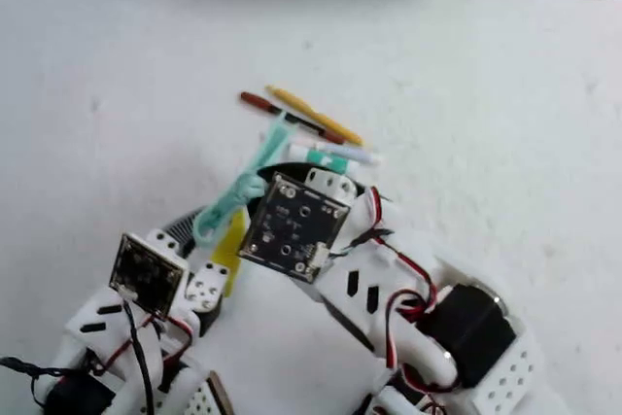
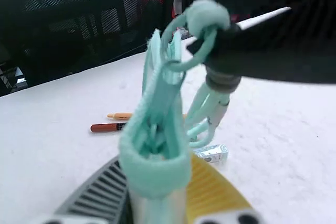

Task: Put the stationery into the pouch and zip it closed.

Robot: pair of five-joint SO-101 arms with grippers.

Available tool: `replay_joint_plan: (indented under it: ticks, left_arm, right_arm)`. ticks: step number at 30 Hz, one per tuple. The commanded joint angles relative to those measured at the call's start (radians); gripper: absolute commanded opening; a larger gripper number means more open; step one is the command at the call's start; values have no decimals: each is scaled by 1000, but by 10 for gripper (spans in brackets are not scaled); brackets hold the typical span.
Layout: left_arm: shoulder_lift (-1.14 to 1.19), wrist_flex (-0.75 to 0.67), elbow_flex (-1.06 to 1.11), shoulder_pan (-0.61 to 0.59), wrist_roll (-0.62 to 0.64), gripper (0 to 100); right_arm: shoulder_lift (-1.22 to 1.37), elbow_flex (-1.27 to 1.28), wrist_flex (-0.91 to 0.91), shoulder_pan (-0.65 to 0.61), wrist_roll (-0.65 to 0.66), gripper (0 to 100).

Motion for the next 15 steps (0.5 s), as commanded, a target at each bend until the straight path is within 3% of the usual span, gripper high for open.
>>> replay_joint_plan:
  ticks: [1,15]
  left_arm:
    - [-2,-3,-12,10,-5,22]
    - [-2,3,-9,10,-5,22]
  right_arm:
    - [-4,-91,-31,39,2,17]
    - [139,-95,-79,202,9,17]
